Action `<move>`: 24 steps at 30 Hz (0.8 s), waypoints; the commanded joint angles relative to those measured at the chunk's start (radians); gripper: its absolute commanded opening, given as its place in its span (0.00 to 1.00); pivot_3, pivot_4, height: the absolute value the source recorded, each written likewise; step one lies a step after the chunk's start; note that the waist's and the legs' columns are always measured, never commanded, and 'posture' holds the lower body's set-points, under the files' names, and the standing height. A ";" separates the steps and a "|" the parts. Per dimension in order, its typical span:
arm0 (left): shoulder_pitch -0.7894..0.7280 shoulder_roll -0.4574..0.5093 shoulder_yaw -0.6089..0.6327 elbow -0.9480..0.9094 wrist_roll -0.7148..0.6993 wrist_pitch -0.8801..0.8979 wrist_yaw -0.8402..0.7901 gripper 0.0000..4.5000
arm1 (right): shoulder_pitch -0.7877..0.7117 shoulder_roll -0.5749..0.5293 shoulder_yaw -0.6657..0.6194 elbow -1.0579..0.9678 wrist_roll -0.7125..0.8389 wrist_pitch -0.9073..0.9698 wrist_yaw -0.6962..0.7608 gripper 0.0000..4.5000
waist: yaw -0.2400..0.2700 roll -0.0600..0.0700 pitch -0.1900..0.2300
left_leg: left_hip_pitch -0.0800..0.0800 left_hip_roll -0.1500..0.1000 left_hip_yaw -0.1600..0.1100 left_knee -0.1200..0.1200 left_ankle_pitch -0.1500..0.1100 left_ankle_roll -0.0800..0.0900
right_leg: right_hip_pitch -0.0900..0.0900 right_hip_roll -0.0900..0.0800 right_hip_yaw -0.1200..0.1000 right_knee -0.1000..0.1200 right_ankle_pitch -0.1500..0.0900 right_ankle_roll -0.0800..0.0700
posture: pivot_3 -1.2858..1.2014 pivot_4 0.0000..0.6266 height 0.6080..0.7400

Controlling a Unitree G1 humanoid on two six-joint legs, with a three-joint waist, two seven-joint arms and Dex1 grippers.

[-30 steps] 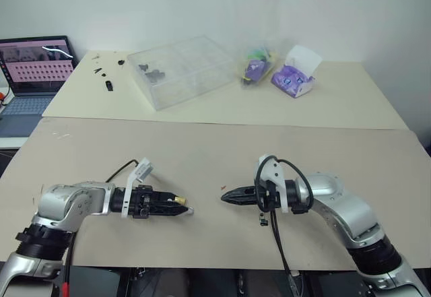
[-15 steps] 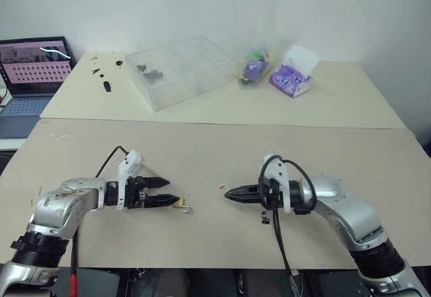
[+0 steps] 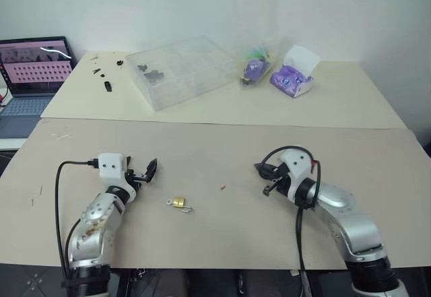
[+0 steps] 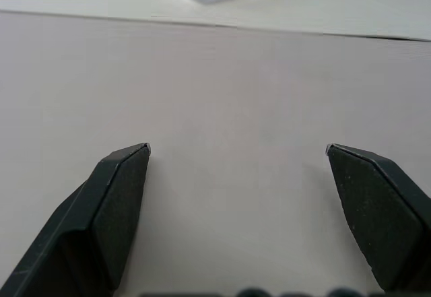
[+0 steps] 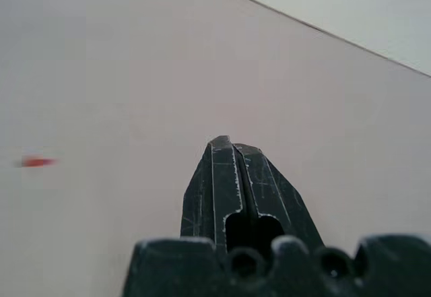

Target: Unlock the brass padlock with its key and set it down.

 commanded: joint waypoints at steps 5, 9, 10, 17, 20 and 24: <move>-0.096 0.015 0.106 0.149 0.075 -0.182 0.156 0.99 | 0.066 0.144 -0.159 -0.032 -0.154 -0.079 -0.348 0.00 | 0.000 0.000 0.000 | 0.000 0.000 0.001 0.000 0.000 0.000 | 0.000 0.000 0.000 0.000 0.000 0.000 | 0.52 0.24 1.00; -0.175 0.072 0.131 0.225 0.071 -0.207 0.141 0.99 | 0.050 0.150 -0.221 0.013 -0.142 -0.121 -0.360 0.00 | -0.002 0.000 0.000 | 0.000 0.000 0.001 0.000 0.000 0.000 | 0.001 0.000 0.000 -0.001 0.000 0.001 | 0.52 0.24 1.00; -0.202 0.085 0.141 0.245 0.064 -0.211 0.141 0.99 | 0.042 0.139 -0.226 0.030 -0.145 -0.135 -0.353 0.00 | -0.002 0.000 0.000 | 0.000 0.000 0.001 0.000 0.000 0.000 | 0.001 0.000 0.000 -0.001 0.000 0.001 | 0.52 0.24 1.00; -0.268 0.085 0.153 0.290 0.033 -0.210 0.132 0.99 | 0.004 0.134 -0.225 0.095 -0.139 -0.177 -0.332 0.00 | -0.008 0.000 0.000 | 0.000 0.000 0.001 0.000 0.000 0.000 | 0.001 0.000 0.000 -0.001 0.000 0.001 | 0.52 0.24 1.00; -0.256 0.066 0.136 0.278 0.032 -0.208 0.125 0.99 | -0.003 0.137 -0.217 0.100 -0.143 -0.179 -0.330 0.00 | -0.007 0.000 0.000 | 0.000 0.000 0.000 0.000 0.000 0.000 | 0.001 0.001 0.000 -0.001 0.000 0.001 | 0.52 0.24 1.00; -0.242 0.046 0.126 0.269 0.032 -0.202 0.127 0.99 | -0.007 0.136 -0.214 0.096 -0.143 -0.172 -0.330 0.00 | -0.006 0.000 0.000 | 0.000 0.000 0.001 0.000 0.000 0.000 | 0.002 0.000 0.000 -0.001 0.000 0.001 | 0.52 0.24 1.00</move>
